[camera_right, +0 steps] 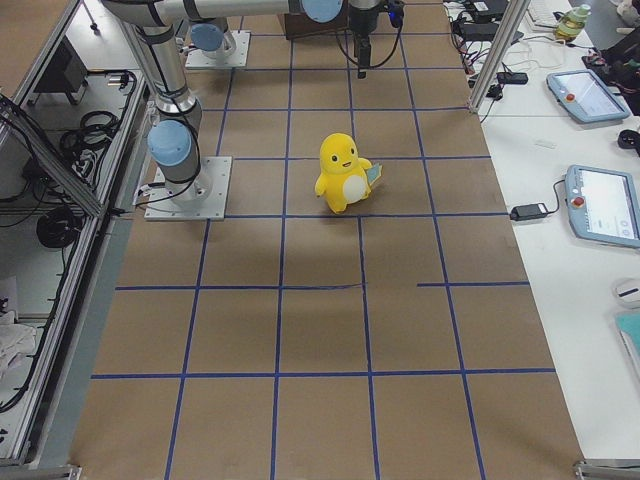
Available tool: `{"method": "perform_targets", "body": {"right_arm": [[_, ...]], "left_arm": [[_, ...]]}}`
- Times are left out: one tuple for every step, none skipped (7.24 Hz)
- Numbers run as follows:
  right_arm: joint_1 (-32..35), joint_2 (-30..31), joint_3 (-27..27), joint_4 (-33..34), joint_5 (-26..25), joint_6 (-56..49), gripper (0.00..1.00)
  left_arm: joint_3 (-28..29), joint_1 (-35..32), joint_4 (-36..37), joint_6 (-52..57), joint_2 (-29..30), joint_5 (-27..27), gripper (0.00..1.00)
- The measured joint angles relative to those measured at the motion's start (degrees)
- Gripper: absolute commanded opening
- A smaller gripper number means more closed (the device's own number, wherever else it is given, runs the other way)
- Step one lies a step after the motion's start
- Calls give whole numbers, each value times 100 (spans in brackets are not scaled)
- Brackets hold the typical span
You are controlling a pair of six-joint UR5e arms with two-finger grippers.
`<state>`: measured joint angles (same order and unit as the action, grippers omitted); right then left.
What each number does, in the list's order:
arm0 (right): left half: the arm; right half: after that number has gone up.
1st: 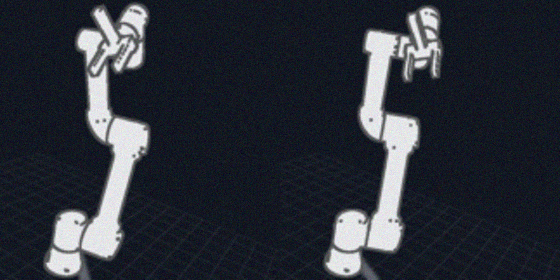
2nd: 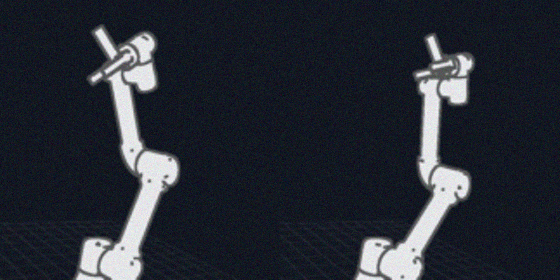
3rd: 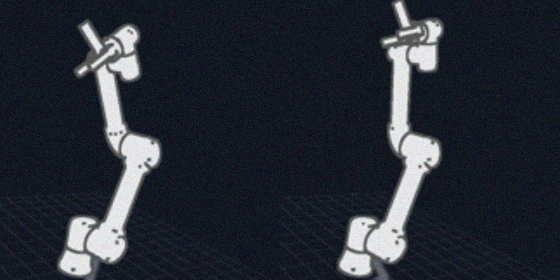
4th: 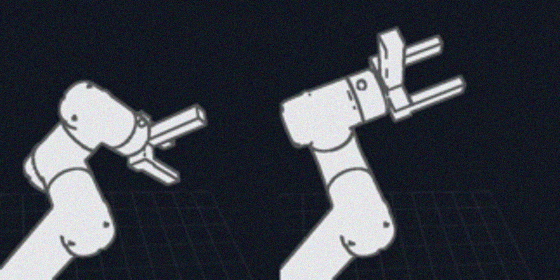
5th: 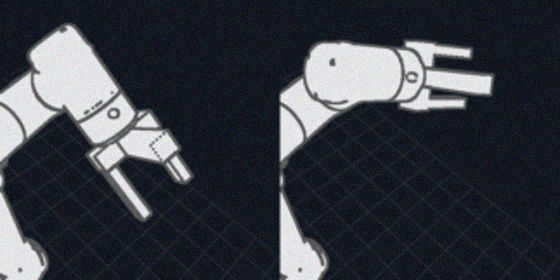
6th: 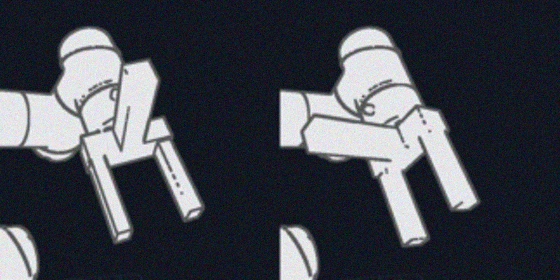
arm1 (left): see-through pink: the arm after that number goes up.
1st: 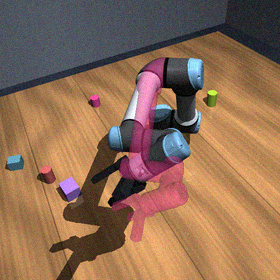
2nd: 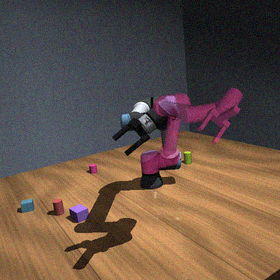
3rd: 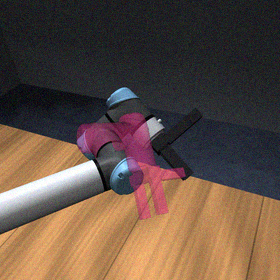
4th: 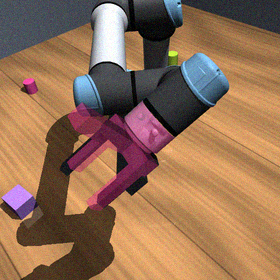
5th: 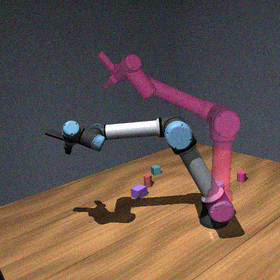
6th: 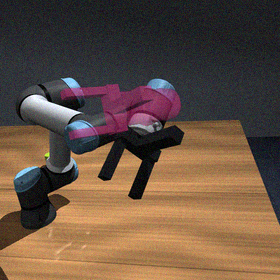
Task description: Pull drawer sideways
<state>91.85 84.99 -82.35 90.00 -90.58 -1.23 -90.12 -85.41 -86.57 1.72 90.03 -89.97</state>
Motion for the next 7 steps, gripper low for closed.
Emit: {"method": "perform_targets", "body": {"right_arm": [[0, 0, 0, 0, 2, 0, 100], [0, 0, 0, 0, 3, 0, 100], [0, 0, 0, 0, -1, 0, 100], [0, 0, 0, 0, -1, 0, 100], [0, 0, 0, 0, 2, 0, 100], [0, 0, 0, 0, 2, 0, 100], [0, 0, 0, 0, -1, -1, 100]], "left_arm": [[0, 4, 49, 6, 13, -3, 100], [-1, 5, 108, 10, 34, -10, 100], [0, 7, 139, 8, 54, -16, 100], [1, 9, 153, -19, 70, -17, 100], [-1, 11, 172, -60, 89, -20, 100], [-4, 7, 192, -81, 87, -35, 100], [-5, 3, 199, -89, 77, -46, 100]]}}
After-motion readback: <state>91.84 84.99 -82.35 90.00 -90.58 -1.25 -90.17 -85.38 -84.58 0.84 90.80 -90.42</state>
